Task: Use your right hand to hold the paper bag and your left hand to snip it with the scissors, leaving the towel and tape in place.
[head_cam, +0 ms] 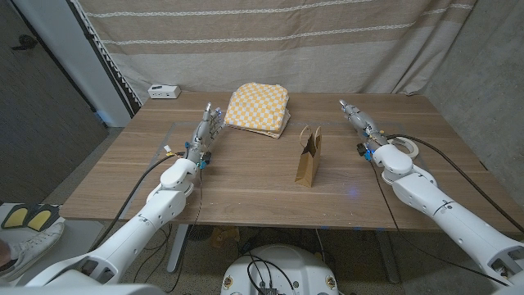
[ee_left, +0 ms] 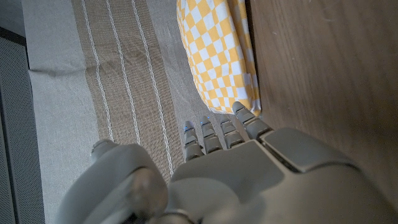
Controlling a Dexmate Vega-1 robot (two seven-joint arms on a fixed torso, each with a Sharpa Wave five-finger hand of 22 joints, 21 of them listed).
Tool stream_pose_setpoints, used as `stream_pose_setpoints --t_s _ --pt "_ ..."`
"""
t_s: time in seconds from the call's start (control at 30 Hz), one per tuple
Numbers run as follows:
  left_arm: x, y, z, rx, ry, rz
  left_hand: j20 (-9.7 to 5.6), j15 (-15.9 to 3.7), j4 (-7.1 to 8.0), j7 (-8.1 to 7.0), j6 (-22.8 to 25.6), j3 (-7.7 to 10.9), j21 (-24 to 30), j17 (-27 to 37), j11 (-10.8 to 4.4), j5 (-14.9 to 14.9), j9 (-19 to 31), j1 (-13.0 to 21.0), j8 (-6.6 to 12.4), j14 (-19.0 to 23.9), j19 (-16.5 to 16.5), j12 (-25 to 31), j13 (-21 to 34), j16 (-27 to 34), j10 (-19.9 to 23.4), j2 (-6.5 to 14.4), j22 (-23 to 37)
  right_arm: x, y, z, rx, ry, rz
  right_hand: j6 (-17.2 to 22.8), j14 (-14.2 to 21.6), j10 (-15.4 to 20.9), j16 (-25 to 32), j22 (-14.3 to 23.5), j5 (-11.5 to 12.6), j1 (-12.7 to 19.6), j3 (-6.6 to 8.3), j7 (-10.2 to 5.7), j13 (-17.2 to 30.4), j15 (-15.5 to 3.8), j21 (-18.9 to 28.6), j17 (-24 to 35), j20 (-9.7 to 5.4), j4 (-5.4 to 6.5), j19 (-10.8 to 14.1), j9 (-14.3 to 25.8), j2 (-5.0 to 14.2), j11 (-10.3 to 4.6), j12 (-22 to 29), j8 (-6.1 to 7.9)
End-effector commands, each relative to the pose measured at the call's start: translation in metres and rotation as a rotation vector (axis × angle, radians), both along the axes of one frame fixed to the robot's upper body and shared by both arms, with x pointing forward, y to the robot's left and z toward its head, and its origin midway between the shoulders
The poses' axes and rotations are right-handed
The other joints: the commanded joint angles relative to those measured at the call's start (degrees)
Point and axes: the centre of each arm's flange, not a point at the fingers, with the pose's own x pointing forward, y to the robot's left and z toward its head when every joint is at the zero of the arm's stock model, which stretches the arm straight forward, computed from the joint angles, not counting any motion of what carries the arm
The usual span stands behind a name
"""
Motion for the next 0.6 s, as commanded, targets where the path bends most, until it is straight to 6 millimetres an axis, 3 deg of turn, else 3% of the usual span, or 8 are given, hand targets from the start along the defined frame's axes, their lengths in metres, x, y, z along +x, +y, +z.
stream_pose_setpoints --t_s 0.03,0.6 --pt "-0.0029 0.0030 0.0027 0.010 0.000 0.010 -4.04 -6.63 -0.08 -0.02 0.7 -0.03 0.4 0.1 -0.20 0.2 0.3 0.7 0.08 -0.4 -0.2 0.5 0.2 0.1 0.2 -0.1 0.2 -0.0041 -0.0065 0.0092 -0.069 -0.008 -0.062 0.3 0.8 0.8 0.3 0.2 0.8 1.5 0.23 0.13 0.1 -0.20 -0.1 0.1 -0.02 -0.66 0.9 0.3 0.28 -0.12 0.3 0.29" --pt "-0.0014 0.0071 0.0019 0.020 0.003 0.016 -4.19 -6.56 -0.10 0.11 0.7 -0.02 0.4 0.1 -0.23 0.2 0.3 0.8 -0.02 -0.6 -0.2 0.5 0.2 0.2 0.2 0.0 0.2 -0.0076 -0.0078 0.0150 -0.172 -0.007 -0.162 0.8 1.8 1.6 0.1 0.2 2.2 7.6 2.97 -0.17 0.0 -1.02 -0.7 0.1 -0.24 -3.34 2.0 0.3 3.28 -1.08 0.3 0.23"
